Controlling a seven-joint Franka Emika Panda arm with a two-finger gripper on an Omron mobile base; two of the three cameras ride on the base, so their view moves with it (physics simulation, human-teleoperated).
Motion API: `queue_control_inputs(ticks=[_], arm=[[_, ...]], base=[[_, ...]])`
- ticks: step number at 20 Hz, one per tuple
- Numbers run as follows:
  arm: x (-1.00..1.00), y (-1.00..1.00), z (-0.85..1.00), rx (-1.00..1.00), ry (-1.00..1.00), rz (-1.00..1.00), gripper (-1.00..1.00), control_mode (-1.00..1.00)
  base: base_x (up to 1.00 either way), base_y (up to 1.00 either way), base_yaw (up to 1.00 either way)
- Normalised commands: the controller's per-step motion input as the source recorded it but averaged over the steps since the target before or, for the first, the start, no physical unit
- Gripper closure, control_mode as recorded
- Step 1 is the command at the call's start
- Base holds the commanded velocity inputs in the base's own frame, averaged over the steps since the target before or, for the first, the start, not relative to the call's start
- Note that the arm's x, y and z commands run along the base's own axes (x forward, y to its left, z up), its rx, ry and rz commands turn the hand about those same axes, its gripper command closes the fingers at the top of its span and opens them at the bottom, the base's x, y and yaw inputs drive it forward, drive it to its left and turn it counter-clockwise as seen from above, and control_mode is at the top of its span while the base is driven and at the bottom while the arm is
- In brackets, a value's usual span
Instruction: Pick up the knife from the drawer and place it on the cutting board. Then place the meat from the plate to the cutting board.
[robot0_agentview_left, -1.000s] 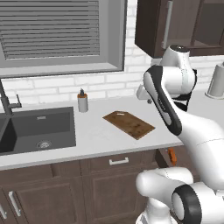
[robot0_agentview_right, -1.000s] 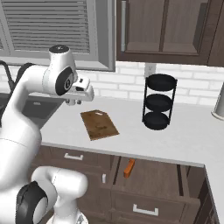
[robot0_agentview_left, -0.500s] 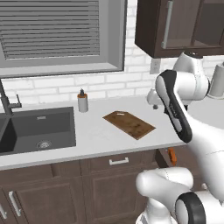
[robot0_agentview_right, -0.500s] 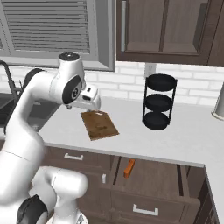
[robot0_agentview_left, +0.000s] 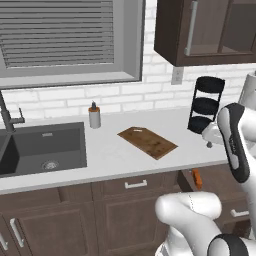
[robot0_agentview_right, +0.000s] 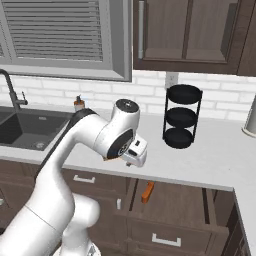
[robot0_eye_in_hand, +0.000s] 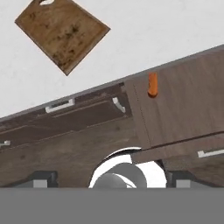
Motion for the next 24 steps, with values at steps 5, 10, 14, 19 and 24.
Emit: queue_control_inputs(ticks=[5,10,14,19,24], arm=[[-0.17,-0.98,-0.94,0.01,0.15,-0.11,-1.00,-1.00],[0.05,-0.60,-0.79,0.00,0.24,-0.03,-1.00,-1.00],[0.35,-0.22,-0.79,0.00,0.22,-0.01,-1.00,-1.00],[0.37,-0.12,-0.77,0.05,0.06,0.00,-1.00,-1.00],[0.42,-0.05,-0.45,0.07,0.03,0.05,-1.00,-1.00]], base=[[0.00,0.00,0.00],[0.00,0.00,0.00],[0.00,0.00,0.00],[0.00,0.00,0.00],[0.00,0.00,0.00]])
